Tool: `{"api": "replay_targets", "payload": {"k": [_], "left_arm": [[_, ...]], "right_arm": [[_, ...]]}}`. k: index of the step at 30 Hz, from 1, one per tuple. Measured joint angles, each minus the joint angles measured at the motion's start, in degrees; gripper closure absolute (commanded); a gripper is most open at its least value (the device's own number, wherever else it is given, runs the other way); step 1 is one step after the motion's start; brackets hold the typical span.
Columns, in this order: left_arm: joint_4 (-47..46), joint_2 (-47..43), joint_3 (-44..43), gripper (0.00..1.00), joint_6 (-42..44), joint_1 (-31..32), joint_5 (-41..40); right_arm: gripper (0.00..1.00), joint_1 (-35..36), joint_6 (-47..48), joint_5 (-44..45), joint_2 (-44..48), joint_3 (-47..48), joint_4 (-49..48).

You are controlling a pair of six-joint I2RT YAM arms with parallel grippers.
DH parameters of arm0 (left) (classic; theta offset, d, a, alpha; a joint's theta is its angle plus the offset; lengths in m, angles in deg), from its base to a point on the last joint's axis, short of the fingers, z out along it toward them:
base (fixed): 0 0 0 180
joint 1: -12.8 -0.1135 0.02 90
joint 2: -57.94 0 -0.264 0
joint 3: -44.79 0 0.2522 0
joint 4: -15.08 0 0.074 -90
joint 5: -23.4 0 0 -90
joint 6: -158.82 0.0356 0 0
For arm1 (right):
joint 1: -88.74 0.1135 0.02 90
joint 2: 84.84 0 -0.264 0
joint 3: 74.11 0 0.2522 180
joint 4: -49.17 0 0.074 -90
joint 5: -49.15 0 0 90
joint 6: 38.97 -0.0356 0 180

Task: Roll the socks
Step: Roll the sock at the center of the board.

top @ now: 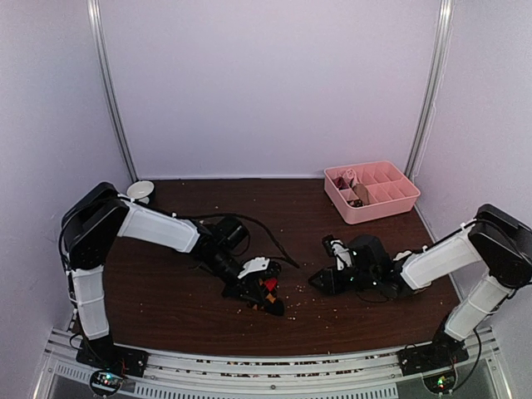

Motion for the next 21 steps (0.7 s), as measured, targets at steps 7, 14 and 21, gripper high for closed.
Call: {"api": "replay_targets", "payload": {"k": [7, 14, 21], "left_arm": [[0.0, 1.4, 0.0, 1.0, -0.5, -1.7, 4.3], [1.2, 2.6, -0.3, 1.0, -0.6, -3.3, 7.8], [2.4, 4.6, -1.1, 1.0, -1.2, -5.0, 11.9]], "right_arm": [[0.0, 1.5, 10.3, 4.0, 6.6, -1.1, -1.4], [0.0, -2.2, 7.6, 10.2, 11.5, -9.9, -15.5], [0.0, 12.9, 27.2, 12.0, 8.3, -6.7, -13.0]]}}
